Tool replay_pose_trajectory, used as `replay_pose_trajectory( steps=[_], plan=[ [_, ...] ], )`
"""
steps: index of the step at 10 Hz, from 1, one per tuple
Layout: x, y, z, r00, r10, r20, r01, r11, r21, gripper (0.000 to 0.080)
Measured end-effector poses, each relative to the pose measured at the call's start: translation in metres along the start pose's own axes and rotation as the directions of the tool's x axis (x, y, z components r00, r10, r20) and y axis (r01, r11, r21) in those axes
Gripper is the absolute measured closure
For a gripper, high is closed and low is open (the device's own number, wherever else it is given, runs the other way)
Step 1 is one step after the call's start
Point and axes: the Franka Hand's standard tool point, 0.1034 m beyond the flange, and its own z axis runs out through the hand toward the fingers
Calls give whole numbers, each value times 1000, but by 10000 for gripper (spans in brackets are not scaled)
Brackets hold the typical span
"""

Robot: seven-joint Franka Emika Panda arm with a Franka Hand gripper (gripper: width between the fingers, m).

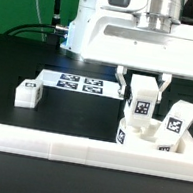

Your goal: Assemble stool

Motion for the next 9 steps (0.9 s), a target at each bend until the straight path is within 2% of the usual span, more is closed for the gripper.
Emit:
replay_pose_trajectory(
  steps=[7,8,9],
  plan=[
    [-2,3,5,998,28,-59,-28,1000,-6,462],
    [-2,3,5,998,27,-59,-28,1000,-6,253],
    [-2,3,4,998,24,-58,-24,1000,-7,253]
  ],
)
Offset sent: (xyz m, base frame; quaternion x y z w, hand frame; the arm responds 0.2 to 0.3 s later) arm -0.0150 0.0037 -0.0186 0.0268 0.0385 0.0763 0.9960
